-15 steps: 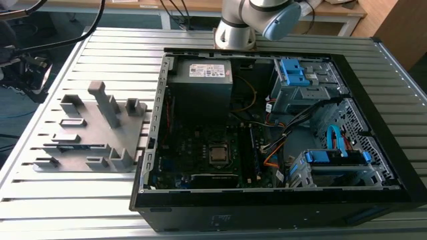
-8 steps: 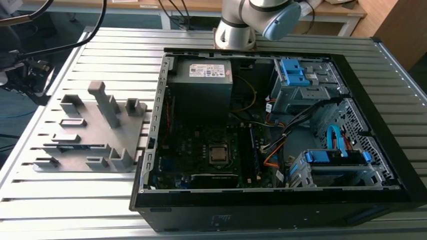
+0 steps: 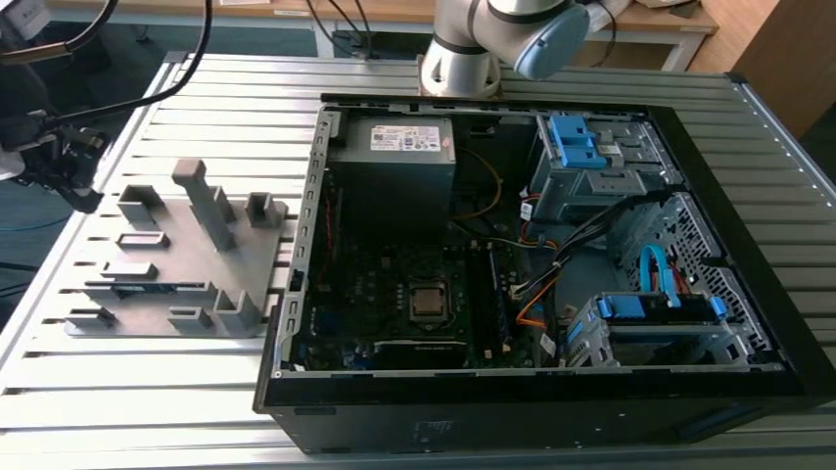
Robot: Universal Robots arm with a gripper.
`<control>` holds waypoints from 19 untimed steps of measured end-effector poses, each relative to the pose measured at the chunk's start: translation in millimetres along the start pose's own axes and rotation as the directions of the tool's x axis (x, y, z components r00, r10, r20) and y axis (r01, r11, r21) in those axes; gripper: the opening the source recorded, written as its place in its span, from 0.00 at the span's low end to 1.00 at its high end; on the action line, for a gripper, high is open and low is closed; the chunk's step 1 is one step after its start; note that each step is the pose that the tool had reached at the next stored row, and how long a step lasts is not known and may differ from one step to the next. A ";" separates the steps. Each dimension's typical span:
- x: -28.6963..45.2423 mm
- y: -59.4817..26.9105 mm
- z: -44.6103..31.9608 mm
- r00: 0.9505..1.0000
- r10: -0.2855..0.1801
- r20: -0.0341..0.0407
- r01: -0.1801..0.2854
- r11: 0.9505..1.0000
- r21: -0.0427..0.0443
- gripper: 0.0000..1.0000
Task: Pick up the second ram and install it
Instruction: 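Reach for the second ram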
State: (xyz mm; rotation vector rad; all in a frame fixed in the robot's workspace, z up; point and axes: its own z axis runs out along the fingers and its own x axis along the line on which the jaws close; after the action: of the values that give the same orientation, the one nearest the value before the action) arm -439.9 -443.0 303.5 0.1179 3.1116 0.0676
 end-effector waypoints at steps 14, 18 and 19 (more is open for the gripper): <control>0.7 -1.1 20.7 1.000 0.000 0.000 0.000 1.000 0.000 0.10; 0.9 -5.5 27.6 1.000 0.000 0.000 0.000 1.000 0.000 0.10; 0.7 -8.1 29.4 1.000 0.000 0.000 0.000 1.000 0.000 0.10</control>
State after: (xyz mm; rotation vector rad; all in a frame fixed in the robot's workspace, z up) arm -440.3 -449.8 273.8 0.1180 3.1116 0.0676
